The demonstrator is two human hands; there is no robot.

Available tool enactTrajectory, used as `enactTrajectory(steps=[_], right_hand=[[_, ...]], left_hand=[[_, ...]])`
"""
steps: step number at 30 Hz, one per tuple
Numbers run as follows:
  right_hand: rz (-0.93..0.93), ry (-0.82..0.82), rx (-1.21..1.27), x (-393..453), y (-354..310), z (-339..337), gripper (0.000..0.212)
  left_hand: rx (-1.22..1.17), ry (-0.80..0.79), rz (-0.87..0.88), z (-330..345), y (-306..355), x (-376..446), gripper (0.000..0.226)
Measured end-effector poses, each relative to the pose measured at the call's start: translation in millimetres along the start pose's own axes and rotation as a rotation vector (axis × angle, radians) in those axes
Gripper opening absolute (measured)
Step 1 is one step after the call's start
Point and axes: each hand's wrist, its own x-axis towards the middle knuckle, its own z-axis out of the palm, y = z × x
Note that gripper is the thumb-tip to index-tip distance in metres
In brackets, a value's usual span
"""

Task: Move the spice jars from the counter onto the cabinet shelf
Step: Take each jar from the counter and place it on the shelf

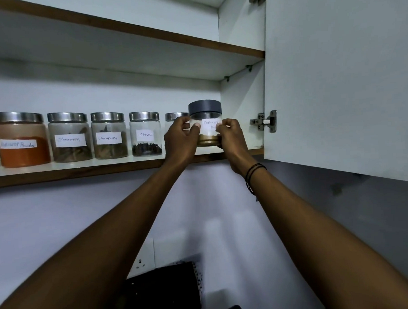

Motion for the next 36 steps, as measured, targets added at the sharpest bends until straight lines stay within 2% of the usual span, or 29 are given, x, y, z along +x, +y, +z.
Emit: enactTrajectory(steps=[5,12,15,20,24,26,31,33,36], right_hand=[[0.026,-0.032,-0.021,14,4,14,0.041],[0.022,-0.020,-0.102,31,13,15,0.041],[-0.003,-0.022,-0.207,37,18,10,0.035],[-0.008,-0.067,-0.435,47,25,9,0.033],[-0.028,-0.140,-0.597,50,25,11,0.038],[-0.042,-0.177,-0.674,48,25,10,0.039],[-0.137,-0.147,-0.655,27,20,-5,0.020],[-0.190,-0.095,-0.609,10,19,-14,0.014],[-0.231,-0.047,-0.512,-25,25,-31,0.030]], left_hand=[[0.095,-0.014,0.046,-2,-12,15,0.034],[0.248,-0.130,0.091,7,-15,27,0.034],[0.267,-0.210,0.045,13,-17,30,0.031],[0.418,-0.417,0.019,21,-22,36,0.047],[0.452,-0.502,-0.046,25,-22,42,0.066],[0.497,-0.500,-0.028,24,-22,41,0.066],[0.522,-0.336,0.074,22,-20,28,0.012],[0.475,-0.273,0.142,21,-20,17,0.017],[0.305,-0.233,0.274,19,-22,-16,0.024]])
